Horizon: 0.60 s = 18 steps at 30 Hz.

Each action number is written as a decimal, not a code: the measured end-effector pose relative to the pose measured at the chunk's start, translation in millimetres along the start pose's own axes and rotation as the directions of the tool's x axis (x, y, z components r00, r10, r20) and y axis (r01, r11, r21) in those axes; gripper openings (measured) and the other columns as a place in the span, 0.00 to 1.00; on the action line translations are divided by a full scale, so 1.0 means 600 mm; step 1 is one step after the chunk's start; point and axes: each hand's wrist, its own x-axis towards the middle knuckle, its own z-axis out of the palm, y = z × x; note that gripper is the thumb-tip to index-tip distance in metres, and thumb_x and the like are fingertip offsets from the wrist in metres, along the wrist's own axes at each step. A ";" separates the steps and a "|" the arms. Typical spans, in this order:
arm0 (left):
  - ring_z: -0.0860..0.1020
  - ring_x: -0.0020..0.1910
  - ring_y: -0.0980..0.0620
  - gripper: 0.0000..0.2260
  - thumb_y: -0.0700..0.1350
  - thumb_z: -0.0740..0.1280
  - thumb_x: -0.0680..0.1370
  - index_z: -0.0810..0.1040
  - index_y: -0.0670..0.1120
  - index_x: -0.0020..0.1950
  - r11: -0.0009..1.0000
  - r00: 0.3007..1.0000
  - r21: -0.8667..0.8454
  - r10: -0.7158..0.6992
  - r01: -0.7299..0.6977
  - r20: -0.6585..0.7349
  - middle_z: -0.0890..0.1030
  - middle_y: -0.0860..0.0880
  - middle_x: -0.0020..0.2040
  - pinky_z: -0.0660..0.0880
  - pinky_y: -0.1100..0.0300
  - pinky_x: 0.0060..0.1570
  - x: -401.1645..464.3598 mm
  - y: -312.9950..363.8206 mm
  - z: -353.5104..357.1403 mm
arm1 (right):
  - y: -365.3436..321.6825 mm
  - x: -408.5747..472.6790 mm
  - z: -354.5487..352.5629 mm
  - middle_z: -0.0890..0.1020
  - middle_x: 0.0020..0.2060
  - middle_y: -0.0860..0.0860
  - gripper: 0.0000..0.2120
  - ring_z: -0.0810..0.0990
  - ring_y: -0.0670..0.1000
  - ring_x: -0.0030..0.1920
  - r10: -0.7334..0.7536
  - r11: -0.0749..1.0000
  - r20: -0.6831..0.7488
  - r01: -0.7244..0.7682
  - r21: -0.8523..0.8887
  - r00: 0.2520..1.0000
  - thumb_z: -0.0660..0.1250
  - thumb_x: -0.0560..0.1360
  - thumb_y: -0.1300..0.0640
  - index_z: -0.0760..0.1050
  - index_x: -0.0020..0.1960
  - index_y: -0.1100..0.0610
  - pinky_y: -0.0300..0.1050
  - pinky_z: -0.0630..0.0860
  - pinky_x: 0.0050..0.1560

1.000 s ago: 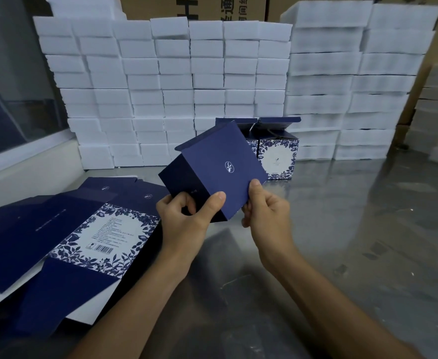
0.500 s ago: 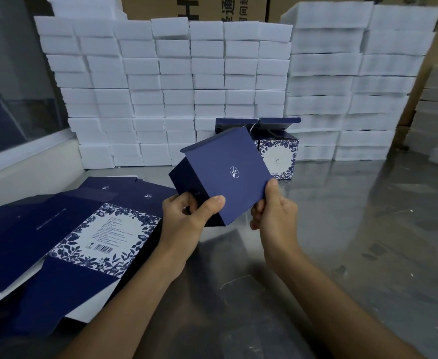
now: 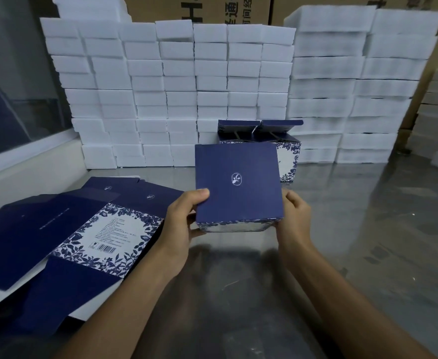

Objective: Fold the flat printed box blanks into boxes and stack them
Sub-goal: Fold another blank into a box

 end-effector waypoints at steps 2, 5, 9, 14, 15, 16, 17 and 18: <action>0.83 0.46 0.53 0.13 0.59 0.70 0.61 0.86 0.57 0.41 0.996 1.000 -0.092 0.002 -0.002 0.005 0.86 0.51 0.47 0.79 0.45 0.51 0.000 0.000 -0.001 | -0.005 0.002 0.000 0.83 0.37 0.49 0.04 0.80 0.48 0.36 0.057 0.997 0.078 -0.061 0.040 0.995 0.67 0.80 0.57 0.76 0.50 0.58 0.43 0.76 0.39; 0.83 0.47 0.50 0.11 0.55 0.69 0.67 0.86 0.54 0.44 0.981 0.999 -0.193 -0.031 0.035 0.026 0.85 0.48 0.50 0.79 0.43 0.52 0.005 0.000 -0.005 | -0.011 0.006 0.004 0.84 0.58 0.54 0.19 0.83 0.57 0.58 0.188 0.971 0.204 -0.212 0.106 0.961 0.66 0.80 0.50 0.74 0.69 0.55 0.55 0.79 0.59; 0.81 0.57 0.49 0.11 0.57 0.69 0.75 0.79 0.53 0.53 0.998 0.996 -0.042 -0.055 0.052 -0.075 0.83 0.49 0.58 0.80 0.43 0.54 0.015 -0.008 -0.010 | -0.021 0.003 0.001 0.83 0.61 0.57 0.18 0.82 0.57 0.60 0.149 0.971 0.116 -0.167 0.169 0.982 0.67 0.80 0.56 0.75 0.68 0.60 0.58 0.76 0.67; 0.78 0.57 0.55 0.11 0.55 0.72 0.75 0.76 0.57 0.55 0.999 0.959 0.040 0.034 -0.024 -0.282 0.78 0.52 0.59 0.83 0.44 0.45 0.024 -0.013 -0.009 | -0.022 0.003 -0.004 0.86 0.52 0.51 0.09 0.83 0.47 0.51 0.023 0.989 0.070 -0.033 0.145 0.997 0.64 0.81 0.63 0.78 0.61 0.59 0.50 0.78 0.61; 0.78 0.58 0.52 0.10 0.54 0.72 0.75 0.76 0.59 0.54 0.999 0.948 0.025 0.044 -0.038 -0.316 0.78 0.51 0.60 0.83 0.43 0.45 0.026 -0.012 -0.009 | -0.021 0.001 -0.002 0.86 0.50 0.49 0.08 0.83 0.45 0.49 -0.001 0.989 0.077 -0.010 0.145 0.997 0.65 0.81 0.64 0.78 0.58 0.57 0.46 0.79 0.57; 0.78 0.59 0.49 0.09 0.53 0.73 0.75 0.76 0.61 0.52 0.998 0.935 0.019 0.056 -0.052 -0.351 0.77 0.49 0.60 0.83 0.43 0.45 0.028 -0.011 -0.011 | -0.021 -0.002 0.000 0.86 0.48 0.47 0.08 0.83 0.44 0.47 -0.030 0.990 0.089 0.017 0.143 0.996 0.66 0.80 0.65 0.78 0.56 0.55 0.43 0.79 0.54; 0.79 0.58 0.47 0.08 0.52 0.72 0.75 0.76 0.61 0.50 0.997 0.922 0.025 0.072 -0.067 -0.381 0.78 0.48 0.60 0.83 0.44 0.45 0.030 -0.010 -0.014 | -0.021 -0.004 0.002 0.86 0.47 0.47 0.08 0.83 0.43 0.47 -0.061 0.989 0.110 0.046 0.138 0.992 0.66 0.79 0.66 0.77 0.54 0.54 0.40 0.79 0.51; 0.80 0.56 0.46 0.05 0.50 0.71 0.77 0.77 0.61 0.48 0.996 0.912 0.044 0.089 -0.078 -0.399 0.79 0.48 0.59 0.83 0.46 0.44 0.031 -0.009 -0.017 | -0.020 -0.008 0.004 0.86 0.46 0.46 0.09 0.84 0.44 0.47 -0.092 0.989 0.139 0.075 0.126 0.986 0.67 0.79 0.67 0.77 0.53 0.55 0.39 0.79 0.49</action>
